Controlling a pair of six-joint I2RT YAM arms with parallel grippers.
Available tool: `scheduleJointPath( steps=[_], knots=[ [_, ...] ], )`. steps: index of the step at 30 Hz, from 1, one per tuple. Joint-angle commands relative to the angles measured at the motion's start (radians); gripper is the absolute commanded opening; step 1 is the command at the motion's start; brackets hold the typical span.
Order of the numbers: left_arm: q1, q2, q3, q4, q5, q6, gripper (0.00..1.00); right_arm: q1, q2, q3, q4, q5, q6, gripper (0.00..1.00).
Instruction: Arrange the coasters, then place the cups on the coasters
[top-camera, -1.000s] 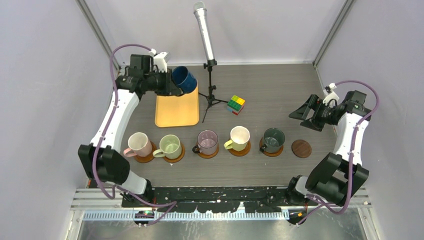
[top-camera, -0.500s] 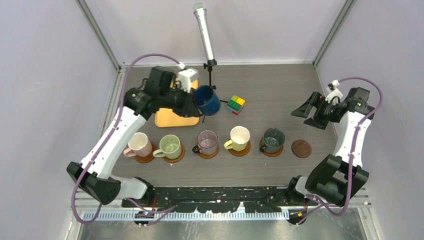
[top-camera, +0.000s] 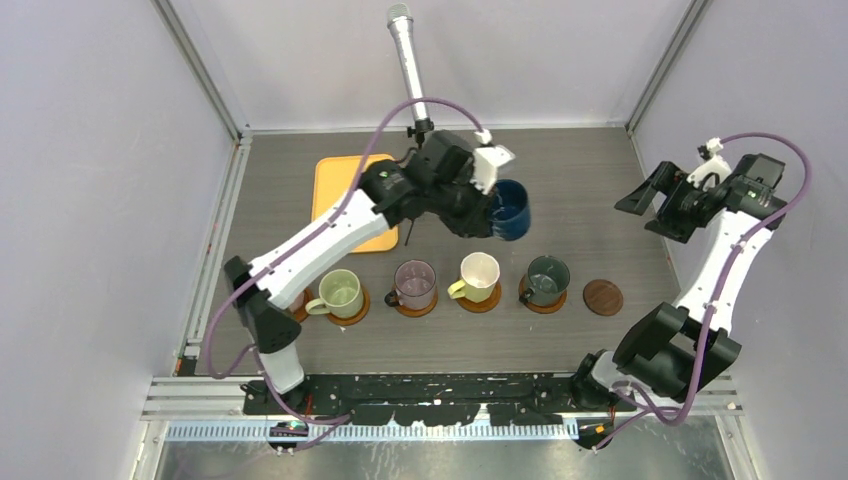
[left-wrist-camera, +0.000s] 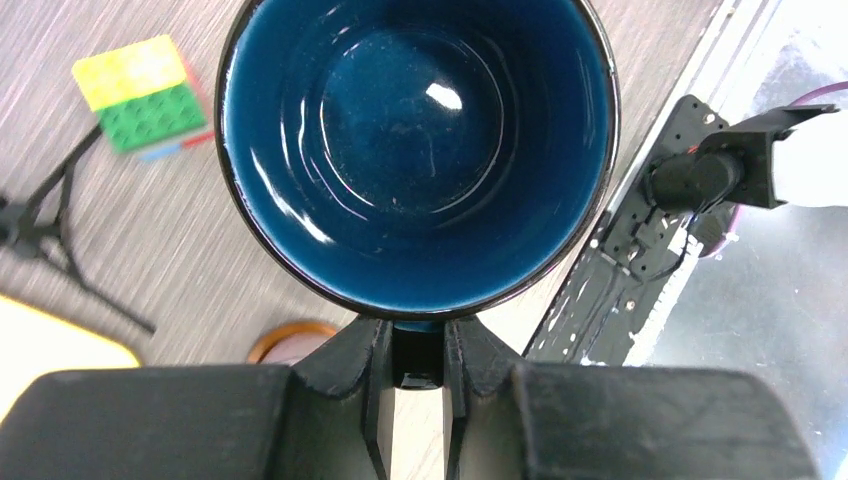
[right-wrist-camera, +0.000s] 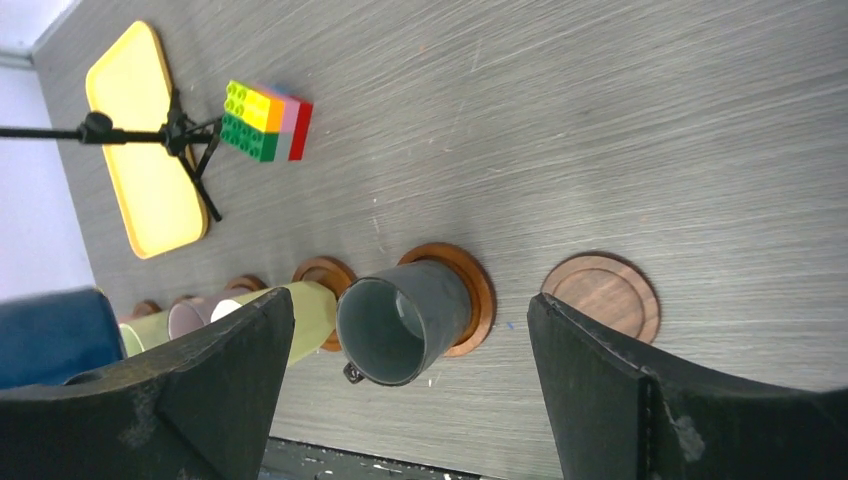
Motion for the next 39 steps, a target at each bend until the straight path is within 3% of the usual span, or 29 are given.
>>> scheduleJointPath(
  steps=[1, 11, 17, 39],
  knots=[
    [-0.106, 0.064, 0.15, 0.171, -0.06, -0.004, 0.0, -0.052, 0.034, 0.095, -0.045, 0.034, -0.003, 0.91],
    [-0.295, 0.407, 0.519, 0.193, -0.208, 0.004, 0.0, -0.199, 0.176, 0.38, -0.171, 0.045, 0.002, 0.91],
    [-0.369, 0.581, 0.677, 0.21, -0.307, 0.014, 0.0, -0.218, 0.196, 0.43, -0.219, 0.05, -0.025, 0.91],
    [-0.449, 0.85, 0.754, 0.35, -0.406, 0.053, 0.0, -0.233, 0.186, 0.386, -0.219, 0.033, -0.072, 0.91]
  ],
)
